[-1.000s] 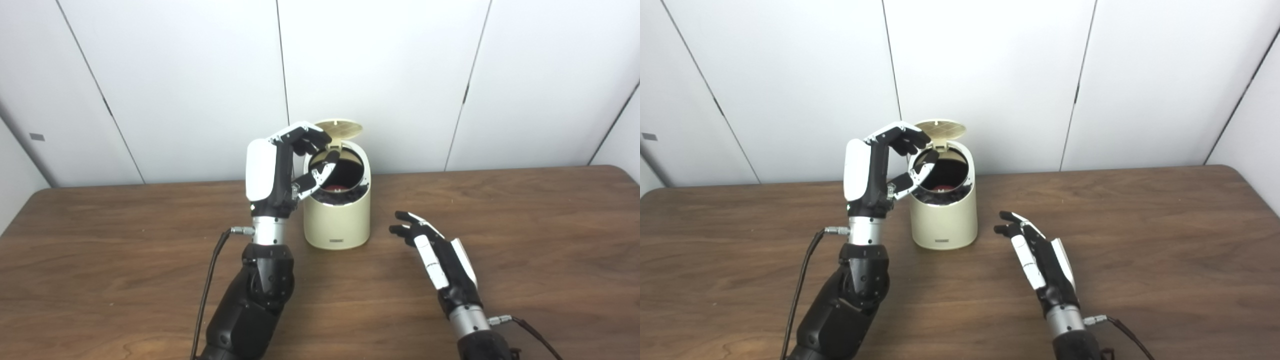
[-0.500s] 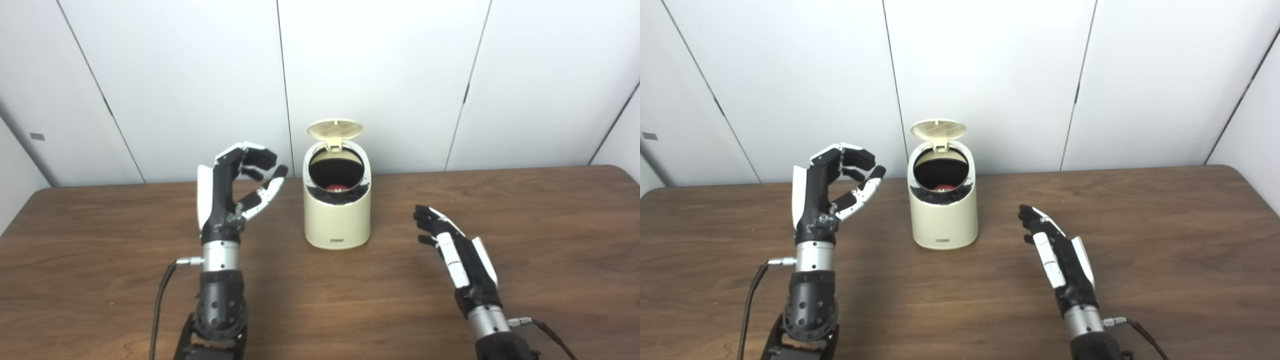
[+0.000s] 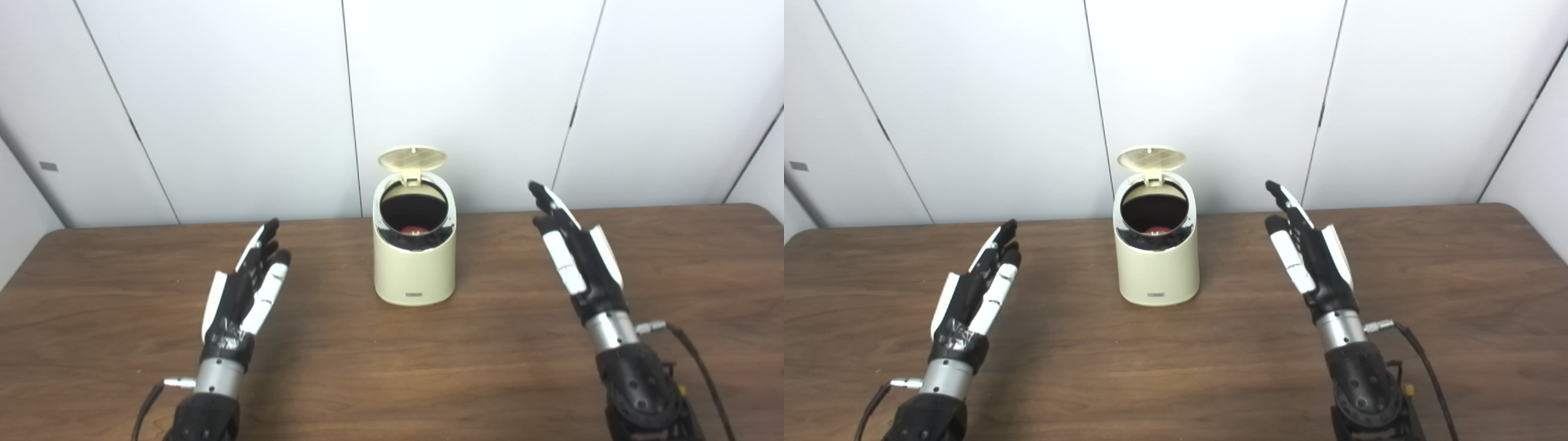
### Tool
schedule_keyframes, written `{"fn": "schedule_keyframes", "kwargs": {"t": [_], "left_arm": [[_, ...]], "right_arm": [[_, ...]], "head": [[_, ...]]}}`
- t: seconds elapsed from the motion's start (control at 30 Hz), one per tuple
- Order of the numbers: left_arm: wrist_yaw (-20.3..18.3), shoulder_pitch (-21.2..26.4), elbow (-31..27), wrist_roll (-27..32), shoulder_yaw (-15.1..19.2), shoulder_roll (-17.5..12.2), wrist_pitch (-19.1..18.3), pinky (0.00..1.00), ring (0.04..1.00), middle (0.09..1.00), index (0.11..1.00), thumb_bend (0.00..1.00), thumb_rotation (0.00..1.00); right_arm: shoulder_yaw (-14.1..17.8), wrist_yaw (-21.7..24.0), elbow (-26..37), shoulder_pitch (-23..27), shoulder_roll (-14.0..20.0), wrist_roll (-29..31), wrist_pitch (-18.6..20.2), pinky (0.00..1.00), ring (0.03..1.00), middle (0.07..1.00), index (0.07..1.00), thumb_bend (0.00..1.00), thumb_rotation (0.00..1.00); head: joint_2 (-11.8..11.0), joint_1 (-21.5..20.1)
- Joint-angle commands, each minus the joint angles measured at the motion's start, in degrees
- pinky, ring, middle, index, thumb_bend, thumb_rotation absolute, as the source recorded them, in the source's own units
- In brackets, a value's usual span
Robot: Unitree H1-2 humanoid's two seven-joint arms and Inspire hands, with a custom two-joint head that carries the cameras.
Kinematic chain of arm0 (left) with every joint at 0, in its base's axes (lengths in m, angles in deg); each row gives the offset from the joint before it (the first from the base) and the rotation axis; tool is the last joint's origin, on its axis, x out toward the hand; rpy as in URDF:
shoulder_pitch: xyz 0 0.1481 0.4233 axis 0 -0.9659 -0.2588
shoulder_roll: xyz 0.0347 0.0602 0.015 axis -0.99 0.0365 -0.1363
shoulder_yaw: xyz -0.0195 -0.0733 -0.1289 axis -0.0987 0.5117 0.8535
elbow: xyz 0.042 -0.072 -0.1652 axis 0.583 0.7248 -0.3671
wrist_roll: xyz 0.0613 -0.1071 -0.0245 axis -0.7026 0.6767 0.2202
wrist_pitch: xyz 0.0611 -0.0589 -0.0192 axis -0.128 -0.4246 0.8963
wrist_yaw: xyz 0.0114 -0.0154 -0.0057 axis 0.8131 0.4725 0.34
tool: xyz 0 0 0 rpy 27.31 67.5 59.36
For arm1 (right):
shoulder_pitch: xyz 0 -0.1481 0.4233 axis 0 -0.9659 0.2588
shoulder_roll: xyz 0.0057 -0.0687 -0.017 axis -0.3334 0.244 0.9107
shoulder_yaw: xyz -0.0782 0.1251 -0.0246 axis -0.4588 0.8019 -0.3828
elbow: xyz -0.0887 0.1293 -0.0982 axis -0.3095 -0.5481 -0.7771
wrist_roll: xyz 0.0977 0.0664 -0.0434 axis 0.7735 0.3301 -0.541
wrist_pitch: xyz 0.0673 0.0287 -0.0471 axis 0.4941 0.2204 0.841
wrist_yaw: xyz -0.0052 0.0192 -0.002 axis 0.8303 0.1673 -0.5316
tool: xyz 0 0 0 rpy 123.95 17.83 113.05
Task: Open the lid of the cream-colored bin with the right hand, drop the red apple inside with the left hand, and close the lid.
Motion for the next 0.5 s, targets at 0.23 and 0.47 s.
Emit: {"fn": "schedule_keyframes", "kwargs": {"t": [0.23,0.47], "left_arm": [[-1.4,-3.1,-0.4,3.5,0.6,1.5,1.3,1.0,1.0,1.0,1.0,0.49,1.0],[-1.7,-4.5,0.5,5.7,1.4,2.8,2.2,1.0,1.0,1.0,1.0,0.45,1.0]], "right_arm": [[-3.3,2.0,-1.5,14.4,1.6,-5.6,3.6,0.82,0.89,0.914,0.887,0.55,1.0],[-6.4,5.1,-4.7,20.8,3.4,-10.0,7.4,0.73,0.881,0.93,0.901,0.58,1.0]], "head": [[0.4,0.1],[0.6,0.0]]}}
